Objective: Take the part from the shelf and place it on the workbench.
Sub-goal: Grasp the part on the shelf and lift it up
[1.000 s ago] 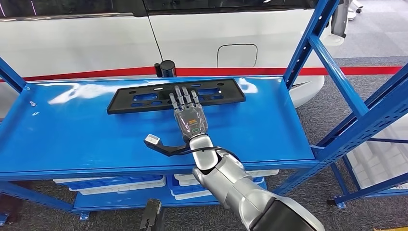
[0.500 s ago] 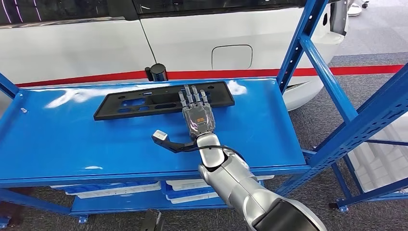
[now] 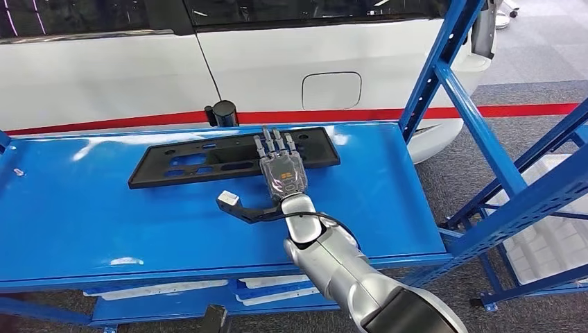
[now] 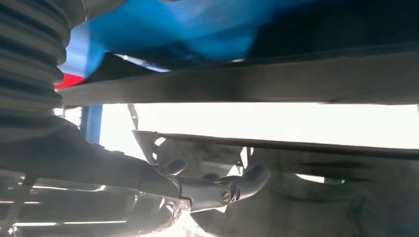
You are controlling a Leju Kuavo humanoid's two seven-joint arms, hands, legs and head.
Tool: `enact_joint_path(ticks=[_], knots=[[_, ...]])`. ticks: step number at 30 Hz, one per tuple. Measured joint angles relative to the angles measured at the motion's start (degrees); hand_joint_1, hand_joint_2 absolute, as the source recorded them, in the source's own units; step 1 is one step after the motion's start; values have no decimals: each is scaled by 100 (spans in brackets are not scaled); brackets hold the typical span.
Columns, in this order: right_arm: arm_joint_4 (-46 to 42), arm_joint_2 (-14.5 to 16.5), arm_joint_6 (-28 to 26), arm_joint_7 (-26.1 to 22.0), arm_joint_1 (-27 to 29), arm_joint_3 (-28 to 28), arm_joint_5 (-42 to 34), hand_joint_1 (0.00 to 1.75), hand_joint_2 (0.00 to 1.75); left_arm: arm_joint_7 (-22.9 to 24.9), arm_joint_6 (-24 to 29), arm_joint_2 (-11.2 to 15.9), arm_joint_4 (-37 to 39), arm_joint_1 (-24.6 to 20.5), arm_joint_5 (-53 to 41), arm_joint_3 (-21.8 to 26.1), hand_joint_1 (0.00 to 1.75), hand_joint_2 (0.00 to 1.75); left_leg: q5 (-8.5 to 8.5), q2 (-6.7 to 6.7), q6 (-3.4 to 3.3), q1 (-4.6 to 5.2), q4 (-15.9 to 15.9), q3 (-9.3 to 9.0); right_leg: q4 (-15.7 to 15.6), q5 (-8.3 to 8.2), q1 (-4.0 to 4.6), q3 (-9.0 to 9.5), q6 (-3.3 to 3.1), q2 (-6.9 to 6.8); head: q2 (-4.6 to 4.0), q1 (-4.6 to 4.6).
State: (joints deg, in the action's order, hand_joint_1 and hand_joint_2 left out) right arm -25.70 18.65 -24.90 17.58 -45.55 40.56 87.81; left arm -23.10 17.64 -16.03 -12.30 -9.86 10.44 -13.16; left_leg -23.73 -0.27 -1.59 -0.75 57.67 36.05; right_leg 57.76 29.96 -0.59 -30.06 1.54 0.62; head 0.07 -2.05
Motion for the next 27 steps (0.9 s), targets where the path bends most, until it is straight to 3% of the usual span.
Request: enact_joint_path(ticks=[2, 5, 6, 7, 9, 10, 12, 15, 18, 23, 27], knots=[[-8, -5, -2, -3, -3, -5, -2, 0, 175, -2, 11, -2, -1, 3, 2, -28, 0, 0, -1, 2, -52, -28, -62, -78, 481, 190, -4, -252, 6, -20, 0, 30], [-4, -9, -2, -3, 45, -17, -3, 0, 175, 22, 31, 1, 1, 6, 3, -44, 0, 0, -49, -2, -95, -17, -66, -126, 1576, 491, -8, -939, 17, -22, 0, 51], [-3, -9, -2, -3, 67, -21, -4, 20, 175, 35, 35, 4, 1, 8, 3, -45, 0, 0, -67, -9, -96, -15, -65, -142, 1672, 455, -10, -1060, 52, -22, 0, 53], [-3, -9, -2, -3, 82, -24, -4, 63, 175, 46, 40, 8, 2, 11, 3, -46, 0, 0, -88, -19, -91, -14, -65, -166, 1551, 326, -13, -1075, 102, -23, 0, 55], [-2, -8, -2, -3, 89, -26, -5, 151, 175, 49, 46, 11, 2, 16, 3, -53, 0, 0, -131, -41, -63, -14, -65, -230, 725, -113, -12, -775, 180, -33, 0, 65], [-2, -7, -2, -3, 87, -27, -5, 175, 175, 45, 50, 12, 2, 17, 3, -58, 0, 0, -159, -51, -37, 2, -59, -252, 330, -301, -5, -599, 172, -40, 0, 68], [5, -5, -2, -3, 87, -28, -4, 175, 175, 37, 64, 19, 2, 20, 3, -69, 0, 0, -210, -63, -33, 39, -36, -264, -57, -492, -3, -417, 93, -50, 0, 68], [25, -3, -3, -3, 99, -30, -2, 175, 175, 21, 124, 36, 2, 29, 14, -78, 0, 0, -230, -60, -109, 55, -32, -274, -73, -525, 6, -401, 44, -38, 0, 56], [49, -3, -4, -4, 106, -30, -1, 175, 175, -8, 184, 49, 2, 42, 36, -80, 0, 0, -221, -55, -92, 47, -60, -289, -71, -518, 22, -403, 32, -29, 0, 51], [57, -3, -17, -7, 101, -28, 1, 175, 175, -34, 250, 61, 2, 60, 80, -80, 0, 0, -227, -55, 14, 27, -81, -303, -66, -500, 42, -397, 3, -29, 0, 53], [59, -3, -35, -13, 101, -27, 2, 175, 175, -56, 328, 63, 2, 62, 98, -80, 0, 0, -230, -51, 27, 31, -82, -305, -66, -499, 40, -392, 2, -27, 0, 55]])
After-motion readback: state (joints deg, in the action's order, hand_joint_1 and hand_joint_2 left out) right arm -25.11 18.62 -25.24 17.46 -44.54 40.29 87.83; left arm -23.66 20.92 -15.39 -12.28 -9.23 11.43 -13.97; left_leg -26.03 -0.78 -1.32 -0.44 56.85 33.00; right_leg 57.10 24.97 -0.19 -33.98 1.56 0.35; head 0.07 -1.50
